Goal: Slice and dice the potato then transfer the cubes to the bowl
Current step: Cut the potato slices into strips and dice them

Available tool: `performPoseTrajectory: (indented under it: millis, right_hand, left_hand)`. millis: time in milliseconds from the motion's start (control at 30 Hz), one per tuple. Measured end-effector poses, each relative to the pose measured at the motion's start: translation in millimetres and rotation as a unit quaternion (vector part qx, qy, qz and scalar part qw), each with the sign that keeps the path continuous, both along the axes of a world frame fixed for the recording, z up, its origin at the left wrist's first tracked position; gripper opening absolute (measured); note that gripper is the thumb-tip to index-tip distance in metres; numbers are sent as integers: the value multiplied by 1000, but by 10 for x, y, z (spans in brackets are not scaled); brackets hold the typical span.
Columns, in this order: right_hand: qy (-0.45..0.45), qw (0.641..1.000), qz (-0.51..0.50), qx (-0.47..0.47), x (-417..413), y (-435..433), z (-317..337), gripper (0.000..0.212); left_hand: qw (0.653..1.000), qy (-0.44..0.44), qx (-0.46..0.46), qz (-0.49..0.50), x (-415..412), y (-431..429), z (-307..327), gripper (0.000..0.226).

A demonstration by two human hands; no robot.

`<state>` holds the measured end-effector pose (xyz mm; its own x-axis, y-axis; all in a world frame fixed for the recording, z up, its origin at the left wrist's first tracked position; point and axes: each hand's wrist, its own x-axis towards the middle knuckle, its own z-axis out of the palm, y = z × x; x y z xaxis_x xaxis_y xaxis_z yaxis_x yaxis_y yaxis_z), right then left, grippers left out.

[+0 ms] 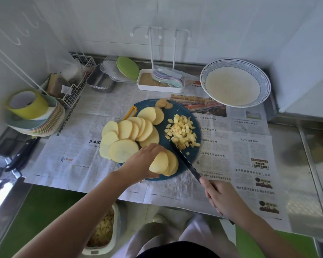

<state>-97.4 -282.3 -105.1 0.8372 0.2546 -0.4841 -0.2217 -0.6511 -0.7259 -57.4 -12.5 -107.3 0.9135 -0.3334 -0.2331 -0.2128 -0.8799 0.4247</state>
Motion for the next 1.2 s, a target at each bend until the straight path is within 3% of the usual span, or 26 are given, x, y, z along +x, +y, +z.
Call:
performPoseTrajectory:
  millis: [167,367,533,933,1100,1200]
  right_hand:
    - [7,1000,-12,10,-15,64,8,52]
    - [18,999,-22,23,-8,118,60,50]
    - [30,999,-29,28,-3,121,83,51]
    - [20,999,-23,24,4,125,73,51]
    - [13,1000,-11,12,16,124,59,52]
    - [12,1000,-7,17,23,132,86,51]
  left_hand:
    - [995,-73,37,-54,-46,50,-67,80]
    - [990,-67,74,-96,-22,-57,-35,77]
    - [987,-60,117,-93,39,-65,-29,83]
    - [996,7,78,-44,33,-18,-11,75]
    - [994,-11,106,-38,37,-20,14,65]
    - [997,9,72,-2,17,10,40,56]
